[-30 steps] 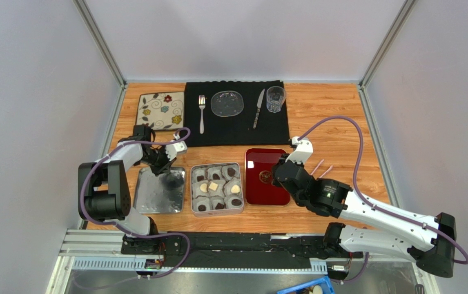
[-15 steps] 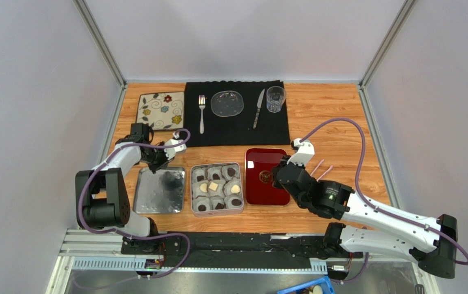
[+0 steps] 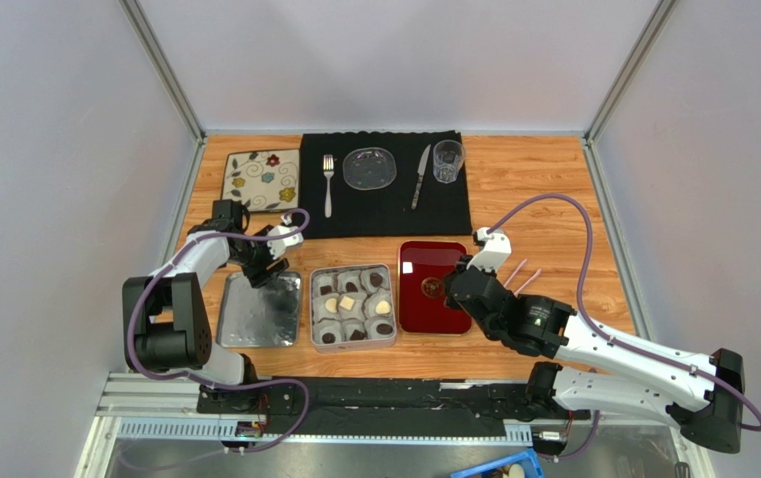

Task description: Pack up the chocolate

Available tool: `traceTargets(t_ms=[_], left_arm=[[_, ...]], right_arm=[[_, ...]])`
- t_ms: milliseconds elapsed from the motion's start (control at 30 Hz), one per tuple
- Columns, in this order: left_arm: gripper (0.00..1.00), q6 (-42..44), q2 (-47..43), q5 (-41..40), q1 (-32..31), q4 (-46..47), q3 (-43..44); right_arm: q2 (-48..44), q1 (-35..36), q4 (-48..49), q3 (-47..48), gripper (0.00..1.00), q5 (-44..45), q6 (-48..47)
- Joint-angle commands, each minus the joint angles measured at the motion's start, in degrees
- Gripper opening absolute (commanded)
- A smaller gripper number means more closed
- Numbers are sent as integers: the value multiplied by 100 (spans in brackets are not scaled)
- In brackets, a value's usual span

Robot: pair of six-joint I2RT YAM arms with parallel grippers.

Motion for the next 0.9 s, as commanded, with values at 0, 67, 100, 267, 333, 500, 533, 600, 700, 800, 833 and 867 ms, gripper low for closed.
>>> traceTargets(t_ms=[0,67,100,267,333,500,533,600,700,800,833,867], left_arm=[[72,88,85,298,4,-119,213],[70,36,208,281,4,-180,318],[69,26,243,272,13,-189,345],[66,44,349,237,13,-128,336],[66,52,375,237,13,-128,345],[66,132,533,219,13,-172,362],[66,140,560,202,13,-172,371],[66,167,630,175,13,-172,380],[65,193,762,175,13,-215,459],[64,202,920,158,13,-303,573],[63,202,955,132,13,-304,626],[63,185,1025,123,4,-312,644]], right_arm=[[17,35,112,19,0,44,71],[26,44,112,28,0,44,79],[34,35,121,28,0,44,79],[61,35,129,54,0,44,71],[70,44,129,72,0,53,53],[105,35,138,116,0,62,44],[105,35,138,124,0,62,44],[105,35,129,124,0,62,44],[96,35,121,116,0,62,53],[70,35,94,133,0,62,53],[61,35,86,133,0,62,44],[43,35,94,133,0,62,53]])
